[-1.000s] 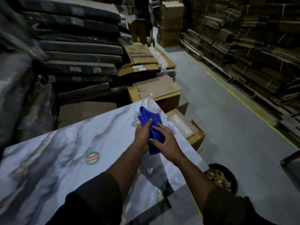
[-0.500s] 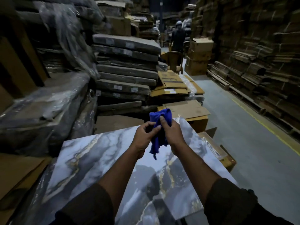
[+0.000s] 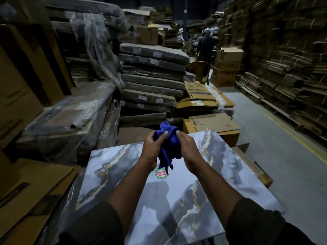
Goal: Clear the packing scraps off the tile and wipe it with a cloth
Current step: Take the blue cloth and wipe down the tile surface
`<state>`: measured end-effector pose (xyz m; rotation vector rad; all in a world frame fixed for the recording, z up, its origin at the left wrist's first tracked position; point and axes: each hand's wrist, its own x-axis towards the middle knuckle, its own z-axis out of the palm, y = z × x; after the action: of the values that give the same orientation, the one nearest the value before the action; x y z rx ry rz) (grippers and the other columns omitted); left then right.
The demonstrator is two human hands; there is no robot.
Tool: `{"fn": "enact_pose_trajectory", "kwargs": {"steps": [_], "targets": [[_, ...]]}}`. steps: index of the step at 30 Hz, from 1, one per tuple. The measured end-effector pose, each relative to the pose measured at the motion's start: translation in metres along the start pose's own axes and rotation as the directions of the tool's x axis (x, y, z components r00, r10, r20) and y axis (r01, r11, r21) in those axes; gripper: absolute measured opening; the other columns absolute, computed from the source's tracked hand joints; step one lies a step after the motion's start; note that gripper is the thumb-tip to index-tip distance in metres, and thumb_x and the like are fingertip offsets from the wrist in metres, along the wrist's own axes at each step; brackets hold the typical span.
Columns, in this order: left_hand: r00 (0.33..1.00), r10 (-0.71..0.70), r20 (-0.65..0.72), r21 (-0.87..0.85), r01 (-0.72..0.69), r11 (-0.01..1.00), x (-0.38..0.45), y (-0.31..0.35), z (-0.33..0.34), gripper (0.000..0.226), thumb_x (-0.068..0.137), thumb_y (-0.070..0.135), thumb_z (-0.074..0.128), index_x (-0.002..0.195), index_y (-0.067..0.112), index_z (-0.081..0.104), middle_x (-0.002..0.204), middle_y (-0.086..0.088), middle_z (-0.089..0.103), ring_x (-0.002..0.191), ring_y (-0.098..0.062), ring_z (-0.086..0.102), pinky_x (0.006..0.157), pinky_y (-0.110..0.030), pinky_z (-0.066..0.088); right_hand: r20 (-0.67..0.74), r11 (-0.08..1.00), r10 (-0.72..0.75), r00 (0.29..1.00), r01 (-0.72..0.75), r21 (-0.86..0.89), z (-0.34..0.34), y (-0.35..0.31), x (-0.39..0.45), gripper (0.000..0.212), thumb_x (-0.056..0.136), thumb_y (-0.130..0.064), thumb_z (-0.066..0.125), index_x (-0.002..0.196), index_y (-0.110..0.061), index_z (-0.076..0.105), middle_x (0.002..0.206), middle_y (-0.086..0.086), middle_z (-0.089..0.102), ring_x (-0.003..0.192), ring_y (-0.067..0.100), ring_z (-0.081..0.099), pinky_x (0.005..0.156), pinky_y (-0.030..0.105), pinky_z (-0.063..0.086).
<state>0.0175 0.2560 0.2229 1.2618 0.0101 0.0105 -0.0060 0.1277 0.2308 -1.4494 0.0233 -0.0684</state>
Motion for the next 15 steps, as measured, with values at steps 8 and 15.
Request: {"fn": "enact_pose_trajectory", "kwargs": {"steps": [8,15], "targets": [[0.999,0.026,-0.048,-0.208,-0.035,0.977,0.021,0.028,-0.024,0.01,0.103,0.015,0.054,0.1,0.008,0.061,0.087,-0.008,0.075,0.077,-0.018,0.072,0.071,-0.03,0.059,-0.083,0.966,0.125,0.989,-0.102,0.239,-0.025,-0.002,0.023,0.043,0.105,-0.041,0.041,0.088,-0.019,0.074,0.084,-0.002,0.077,0.083,0.014,0.066,0.074,0.03,0.05],[0.882,0.43,0.194,0.67,-0.439,0.599,0.051,0.068,0.007,0.014,0.093,0.014,0.069,0.095,0.027,0.069,0.077,0.017,0.067,0.07,0.009,0.059,0.069,-0.014,0.046,0.104,0.988,-0.054,0.993,0.068,-0.142,-0.039,-0.016,0.047,0.051,0.091,-0.065,0.056,0.096,-0.017,0.072,0.104,0.003,0.077,0.102,0.017,0.07,0.091,0.036,0.05]]}}
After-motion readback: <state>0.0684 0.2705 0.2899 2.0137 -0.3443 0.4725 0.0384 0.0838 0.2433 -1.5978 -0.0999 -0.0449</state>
